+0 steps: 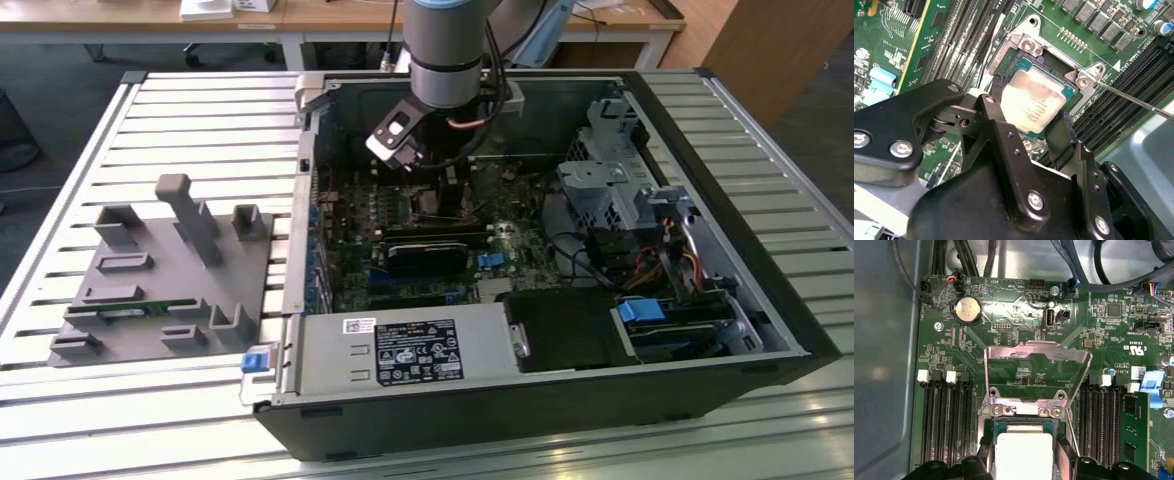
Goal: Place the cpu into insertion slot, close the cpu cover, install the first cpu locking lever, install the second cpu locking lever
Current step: 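Place the cpu into insertion slot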
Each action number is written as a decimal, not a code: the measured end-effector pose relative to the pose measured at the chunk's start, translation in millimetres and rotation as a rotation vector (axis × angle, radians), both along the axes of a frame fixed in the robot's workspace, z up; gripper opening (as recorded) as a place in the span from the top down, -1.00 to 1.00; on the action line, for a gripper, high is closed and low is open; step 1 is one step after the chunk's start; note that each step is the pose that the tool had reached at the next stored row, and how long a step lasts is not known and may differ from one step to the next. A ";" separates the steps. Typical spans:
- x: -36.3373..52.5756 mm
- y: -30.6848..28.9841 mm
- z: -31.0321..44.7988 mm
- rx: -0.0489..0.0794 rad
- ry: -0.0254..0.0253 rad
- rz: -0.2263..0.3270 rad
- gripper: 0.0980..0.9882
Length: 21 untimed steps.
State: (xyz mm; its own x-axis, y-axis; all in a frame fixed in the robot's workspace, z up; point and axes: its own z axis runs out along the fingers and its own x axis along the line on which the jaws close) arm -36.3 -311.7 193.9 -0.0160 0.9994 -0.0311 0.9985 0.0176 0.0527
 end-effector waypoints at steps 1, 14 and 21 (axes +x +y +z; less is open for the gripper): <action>0.0 0.0 0.3 0.000 0.0000 0.000 -0.15; 0.0 0.1 -0.1 0.007 0.0000 0.000 -0.15; 0.0 1.7 -0.3 0.007 -0.0001 0.000 -0.15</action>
